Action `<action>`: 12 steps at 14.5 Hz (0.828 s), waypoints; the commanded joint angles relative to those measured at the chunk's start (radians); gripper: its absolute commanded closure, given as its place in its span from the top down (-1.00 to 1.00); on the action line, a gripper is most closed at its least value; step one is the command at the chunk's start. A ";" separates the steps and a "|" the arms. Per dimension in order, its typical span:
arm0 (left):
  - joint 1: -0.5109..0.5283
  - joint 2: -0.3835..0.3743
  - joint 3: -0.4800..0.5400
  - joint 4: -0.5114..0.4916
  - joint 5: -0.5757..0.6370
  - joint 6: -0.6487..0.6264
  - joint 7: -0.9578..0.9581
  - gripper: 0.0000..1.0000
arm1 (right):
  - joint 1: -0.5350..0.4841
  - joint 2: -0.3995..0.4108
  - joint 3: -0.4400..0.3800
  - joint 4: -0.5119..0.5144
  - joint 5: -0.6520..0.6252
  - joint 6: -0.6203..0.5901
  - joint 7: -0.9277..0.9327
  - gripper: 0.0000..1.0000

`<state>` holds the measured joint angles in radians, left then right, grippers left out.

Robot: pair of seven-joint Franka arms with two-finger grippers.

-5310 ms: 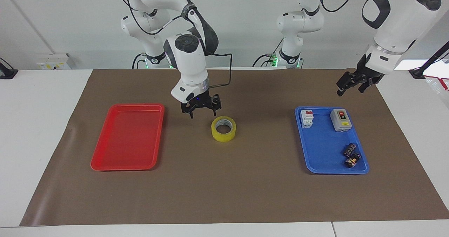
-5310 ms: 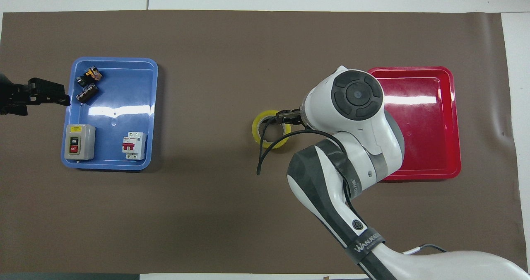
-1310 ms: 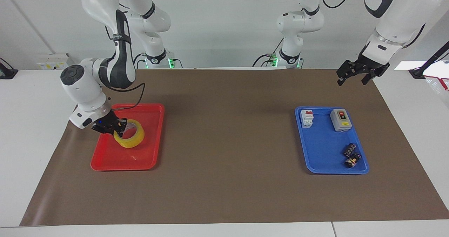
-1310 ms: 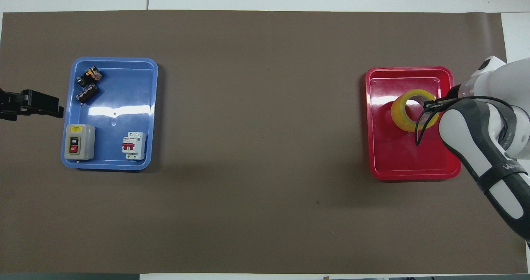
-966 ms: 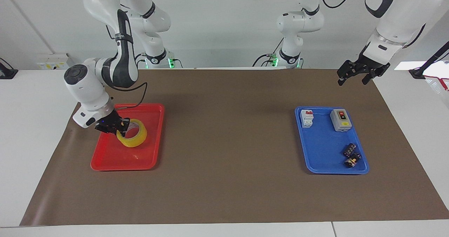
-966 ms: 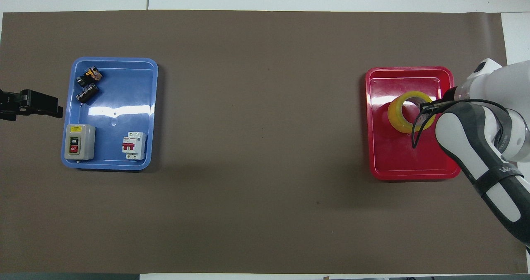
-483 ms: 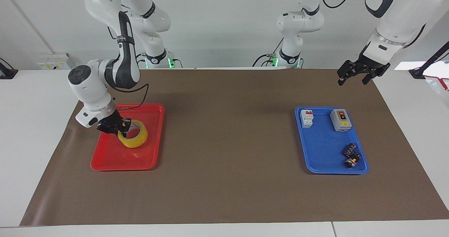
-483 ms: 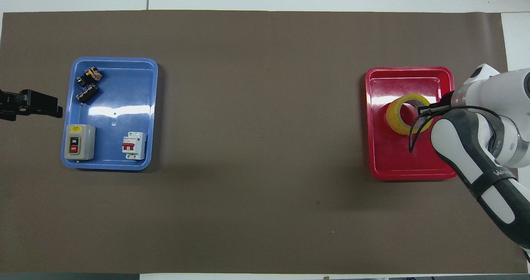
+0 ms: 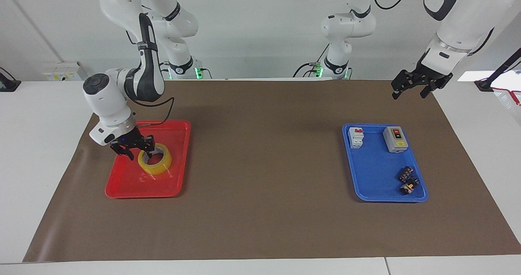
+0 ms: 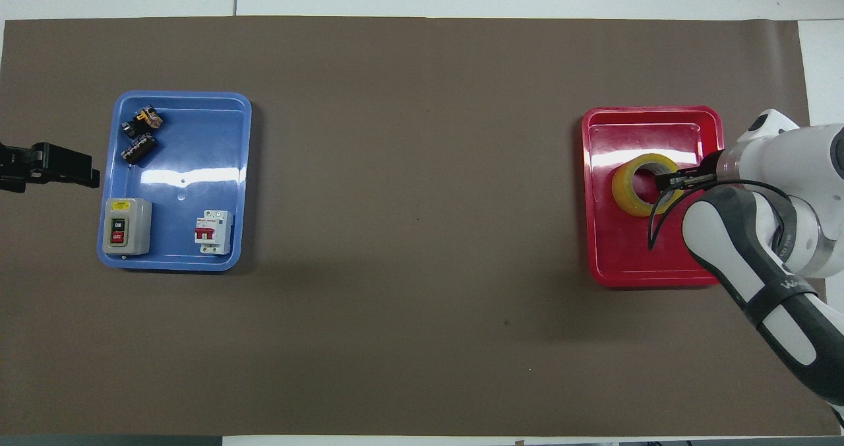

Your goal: Place and move tape with both arms

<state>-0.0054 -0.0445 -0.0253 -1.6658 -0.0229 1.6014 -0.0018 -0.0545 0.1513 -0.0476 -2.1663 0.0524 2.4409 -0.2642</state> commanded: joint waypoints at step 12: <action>0.001 -0.021 0.002 -0.012 0.020 -0.006 0.006 1.00 | 0.041 -0.131 0.006 0.492 -0.080 -0.695 0.344 1.00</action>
<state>-0.0053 -0.0445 -0.0253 -1.6658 -0.0228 1.6014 -0.0018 -0.0067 0.0397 -0.0471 -1.7472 -0.0158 1.8538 0.0543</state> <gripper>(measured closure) 0.000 0.000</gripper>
